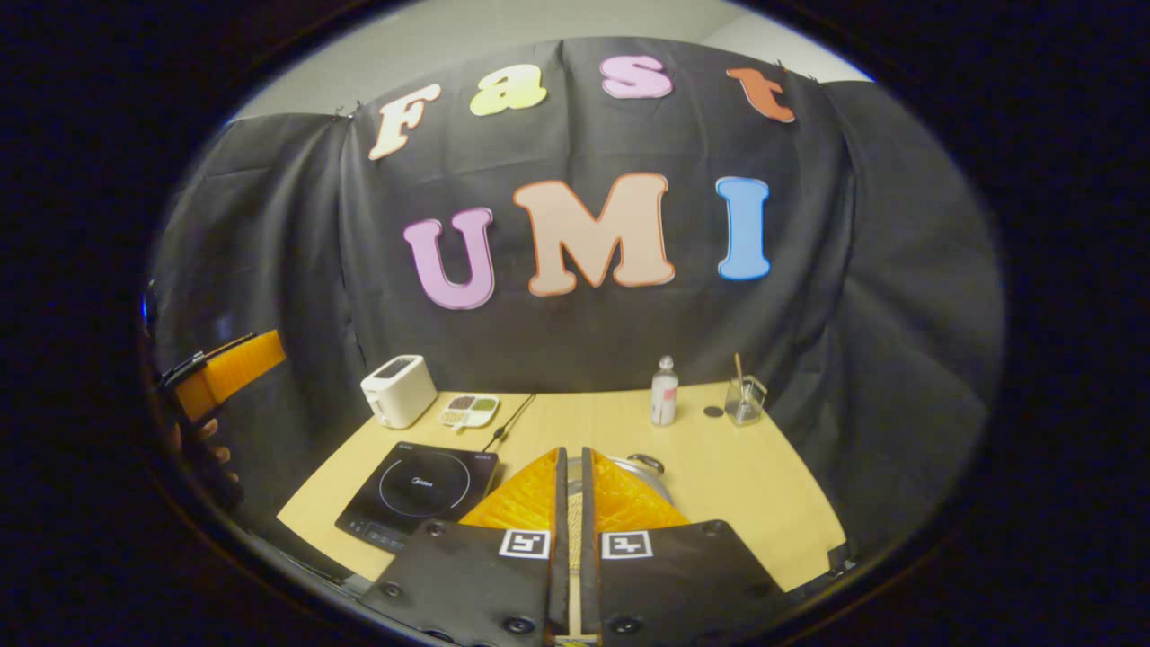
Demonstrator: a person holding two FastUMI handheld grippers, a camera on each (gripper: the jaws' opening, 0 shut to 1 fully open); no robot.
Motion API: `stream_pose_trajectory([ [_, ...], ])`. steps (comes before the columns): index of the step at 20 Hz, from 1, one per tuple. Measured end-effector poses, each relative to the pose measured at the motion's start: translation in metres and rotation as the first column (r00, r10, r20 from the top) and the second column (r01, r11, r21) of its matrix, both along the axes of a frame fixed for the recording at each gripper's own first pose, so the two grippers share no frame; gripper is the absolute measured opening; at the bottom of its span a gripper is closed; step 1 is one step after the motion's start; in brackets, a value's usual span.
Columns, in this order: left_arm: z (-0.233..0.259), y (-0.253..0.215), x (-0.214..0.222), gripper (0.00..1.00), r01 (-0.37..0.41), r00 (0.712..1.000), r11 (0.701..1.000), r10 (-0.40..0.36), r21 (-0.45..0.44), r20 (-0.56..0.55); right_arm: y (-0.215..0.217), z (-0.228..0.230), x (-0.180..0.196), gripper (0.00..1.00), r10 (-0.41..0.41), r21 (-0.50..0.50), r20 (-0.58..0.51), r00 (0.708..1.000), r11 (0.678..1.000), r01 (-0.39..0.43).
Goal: First push the handle of the pot to place it horizontally, then grasp the pot with both hands and set it on the induction cooktop.
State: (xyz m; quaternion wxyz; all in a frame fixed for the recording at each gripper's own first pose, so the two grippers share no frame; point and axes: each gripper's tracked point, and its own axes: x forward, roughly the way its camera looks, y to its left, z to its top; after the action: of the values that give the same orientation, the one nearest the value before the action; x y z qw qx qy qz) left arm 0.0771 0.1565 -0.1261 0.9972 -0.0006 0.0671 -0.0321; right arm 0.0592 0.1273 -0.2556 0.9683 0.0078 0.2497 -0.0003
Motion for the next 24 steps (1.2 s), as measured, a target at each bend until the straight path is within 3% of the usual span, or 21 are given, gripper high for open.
stream_pose_trajectory([
  [4, -0.027, 0.026, 0.012, 0.96, 0.045, 0.998, 0.999, -0.046, -0.023, -0.045, 0.021, -0.053, -0.005, 0.07, -0.049, -0.014, -0.127, 0.991, 0.999, 0.047],
  [12, -0.064, 0.066, 0.020, 0.96, 0.005, 0.993, 0.998, -0.013, -0.068, -0.113, 0.044, -0.151, -0.029, 0.07, -0.080, -0.007, -0.354, 0.932, 0.997, 0.082],
  [18, -0.073, 0.080, 0.019, 0.96, -0.003, 0.992, 0.997, -0.007, -0.074, -0.124, 0.048, -0.218, -0.053, 0.07, -0.092, -0.048, -0.507, 0.857, 0.996, 0.078],
  [24, -0.082, 0.090, 0.020, 0.96, -0.021, 0.991, 0.995, 0.008, -0.094, -0.137, 0.042, -0.253, -0.065, 0.07, -0.112, -0.071, -0.602, 0.790, 0.994, 0.086],
])
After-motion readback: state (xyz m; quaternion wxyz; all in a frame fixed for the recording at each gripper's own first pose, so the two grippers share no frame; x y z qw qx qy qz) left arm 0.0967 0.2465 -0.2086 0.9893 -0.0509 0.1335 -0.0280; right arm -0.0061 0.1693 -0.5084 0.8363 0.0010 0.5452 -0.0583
